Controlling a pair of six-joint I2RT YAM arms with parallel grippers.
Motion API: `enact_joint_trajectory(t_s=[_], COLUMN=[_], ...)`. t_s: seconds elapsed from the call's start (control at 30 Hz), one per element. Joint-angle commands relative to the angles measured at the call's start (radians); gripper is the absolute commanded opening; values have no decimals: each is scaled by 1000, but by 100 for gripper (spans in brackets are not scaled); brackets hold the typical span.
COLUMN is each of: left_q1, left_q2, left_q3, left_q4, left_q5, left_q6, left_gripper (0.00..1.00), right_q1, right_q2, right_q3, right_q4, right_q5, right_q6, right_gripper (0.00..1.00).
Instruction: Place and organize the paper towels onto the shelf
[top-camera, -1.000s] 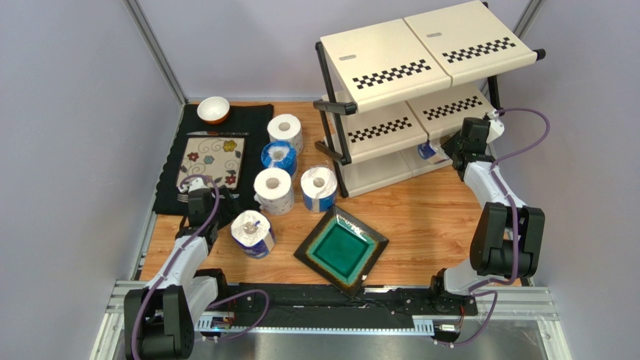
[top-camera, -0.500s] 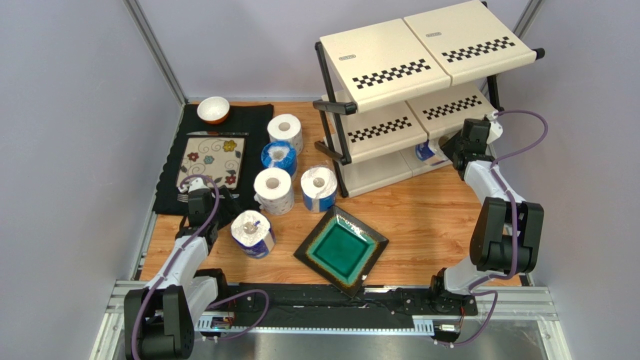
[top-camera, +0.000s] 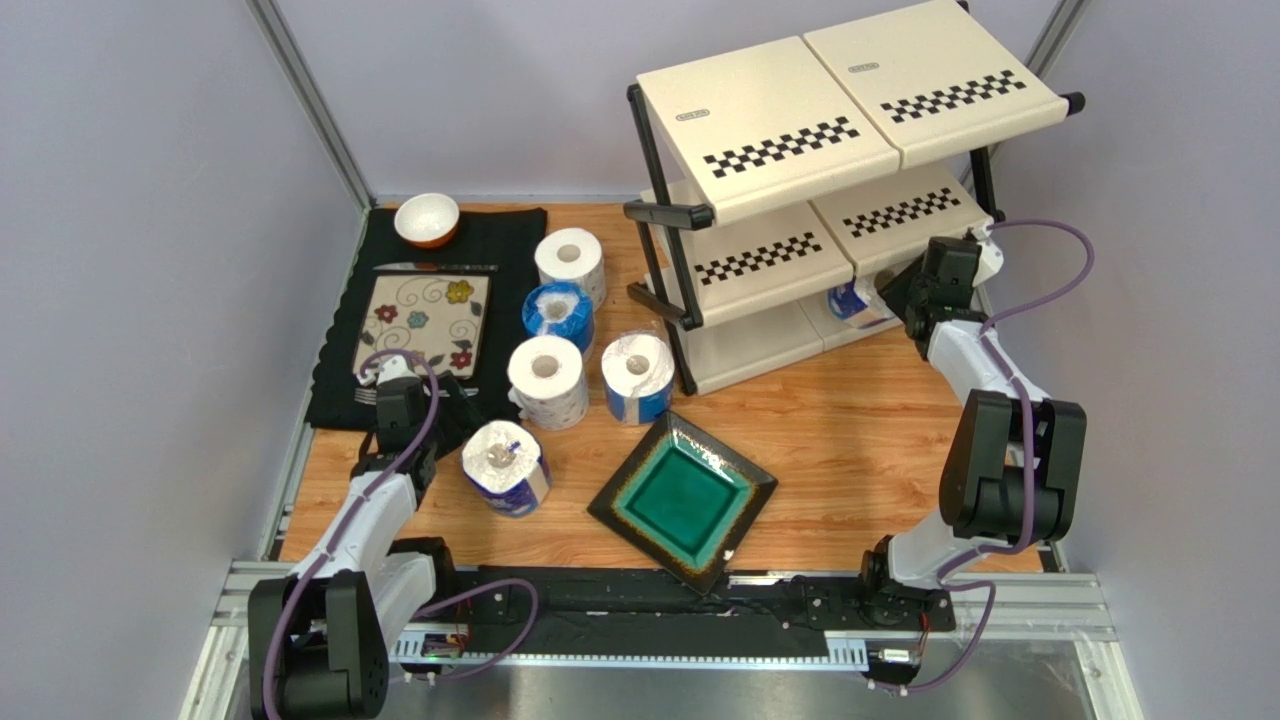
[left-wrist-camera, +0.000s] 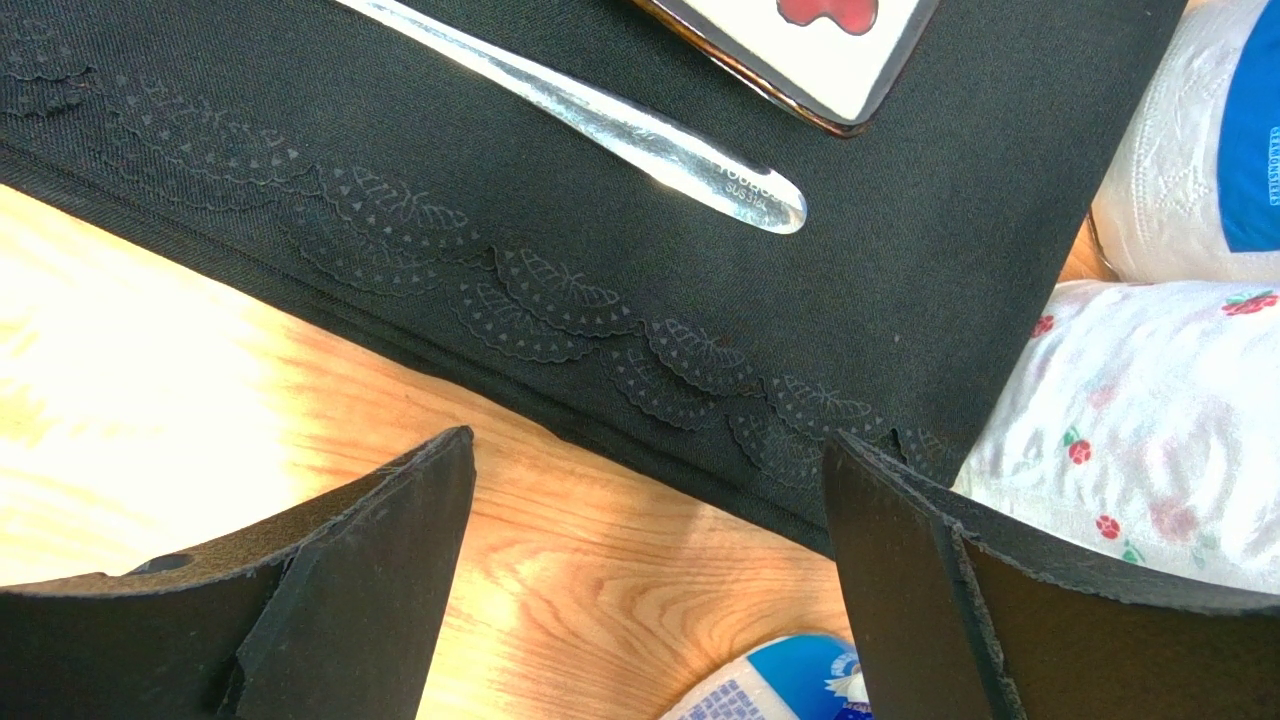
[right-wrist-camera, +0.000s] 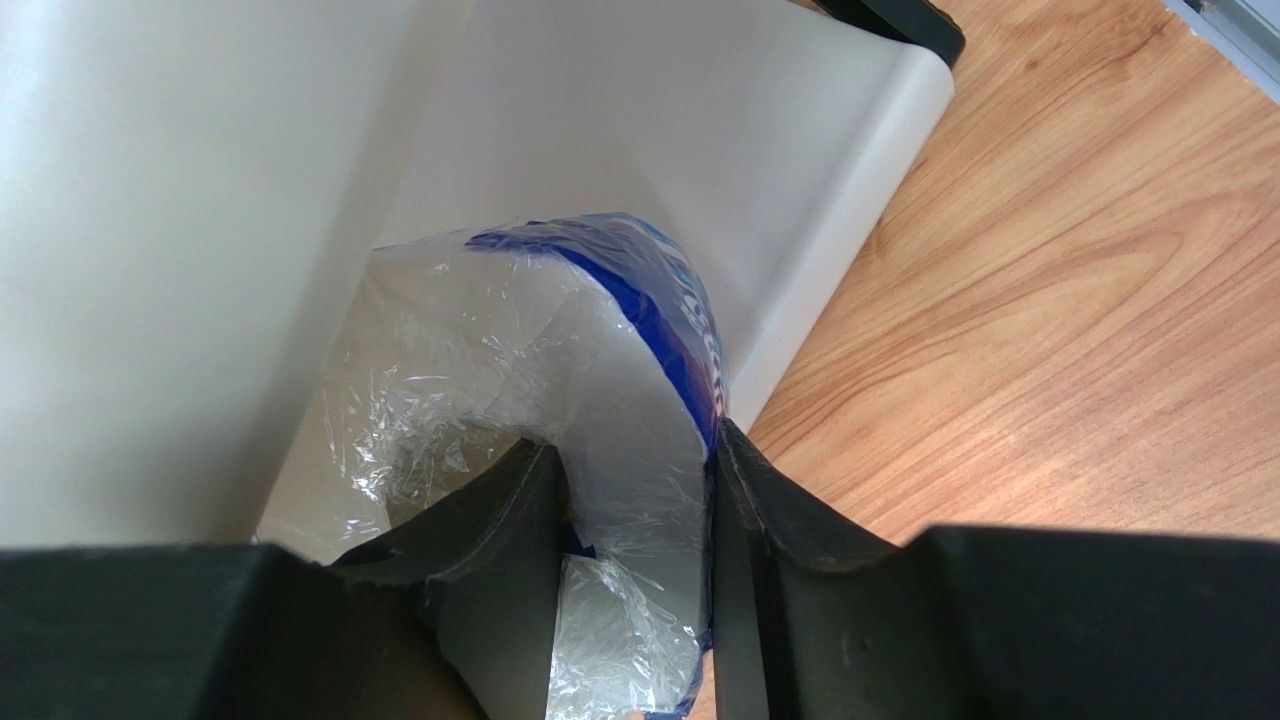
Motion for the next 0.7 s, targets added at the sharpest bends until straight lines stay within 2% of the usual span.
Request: enact_joint_trajectory(t_s=[0.0,0.3,0.67], left_q1=[6,6,8], left_q2=[-12,-11,-4], left_q3=[6,3,-4], left_q4=[-16,-16,1], left_q5=[-7,-7,-1], left_q6=[5,4,-1], left_gripper=[94,94,94], right_q1=[3,-9,-24], right_q2=[13,-109,-152], right_q3=[5,-27,-38], right_q4=[54,8,-28], right_q5=[-36,-21,-21], right_q6=[6,13,6], right_gripper=[35,34,35])
